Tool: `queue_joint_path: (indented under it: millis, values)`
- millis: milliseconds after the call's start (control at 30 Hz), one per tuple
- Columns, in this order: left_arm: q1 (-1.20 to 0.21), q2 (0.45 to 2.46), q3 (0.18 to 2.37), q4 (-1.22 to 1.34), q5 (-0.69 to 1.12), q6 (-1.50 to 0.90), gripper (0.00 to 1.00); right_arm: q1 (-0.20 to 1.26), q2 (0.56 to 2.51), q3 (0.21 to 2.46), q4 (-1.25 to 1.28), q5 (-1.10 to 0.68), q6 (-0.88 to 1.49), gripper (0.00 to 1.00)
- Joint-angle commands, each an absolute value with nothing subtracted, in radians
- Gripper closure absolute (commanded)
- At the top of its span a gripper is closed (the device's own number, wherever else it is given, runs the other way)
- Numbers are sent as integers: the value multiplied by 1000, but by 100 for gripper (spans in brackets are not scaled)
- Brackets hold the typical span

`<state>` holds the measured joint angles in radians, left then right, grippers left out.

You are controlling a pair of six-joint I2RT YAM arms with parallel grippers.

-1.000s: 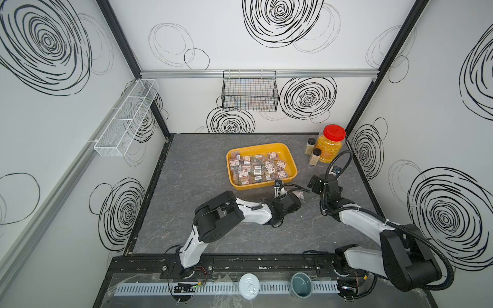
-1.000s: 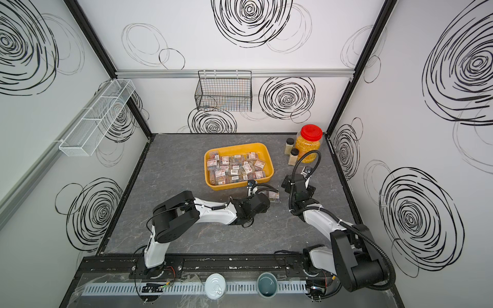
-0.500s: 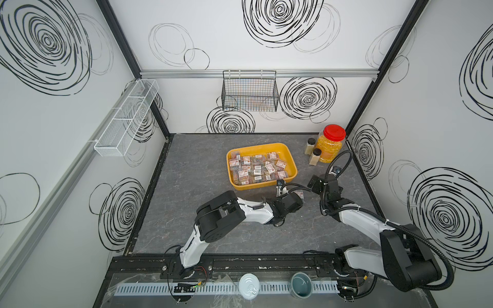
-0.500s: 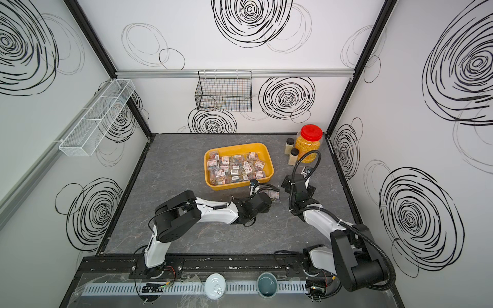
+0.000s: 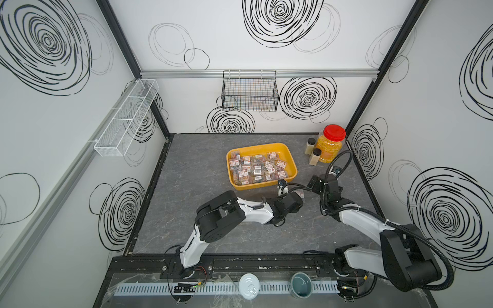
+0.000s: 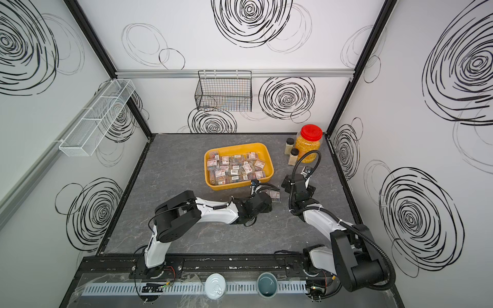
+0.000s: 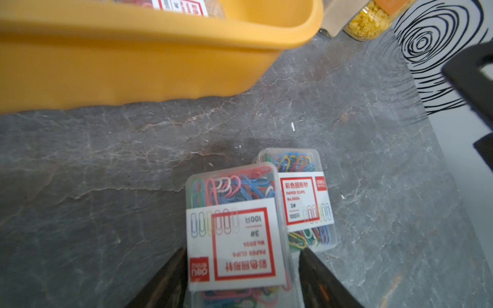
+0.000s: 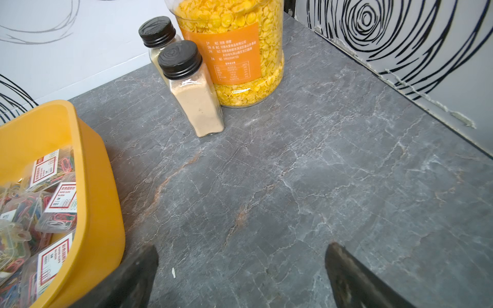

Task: Take the paper clips out of the storage box
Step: Place the boxed paper clips at the center of the board.

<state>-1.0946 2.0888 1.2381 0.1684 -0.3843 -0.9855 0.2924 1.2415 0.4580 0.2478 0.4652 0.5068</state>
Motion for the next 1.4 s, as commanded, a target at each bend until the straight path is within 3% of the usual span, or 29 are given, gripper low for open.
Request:
queue_joint_path:
  millis: [0, 700, 867, 1367]
  values:
    - [-1096, 2059, 1222, 217, -387, -996, 25, 296, 1226, 458, 265, 475, 500, 0]
    - [-1068, 2056, 1206, 223, -379, -995, 35, 298, 1230, 461, 262, 474, 501, 0]
    - [-1066, 2074, 1229, 226, -368, -997, 43, 298, 1230, 462, 261, 476, 502, 0]
    - [-1094, 2019, 1211, 237, -374, -982, 34, 298, 1230, 461, 264, 478, 502, 0]
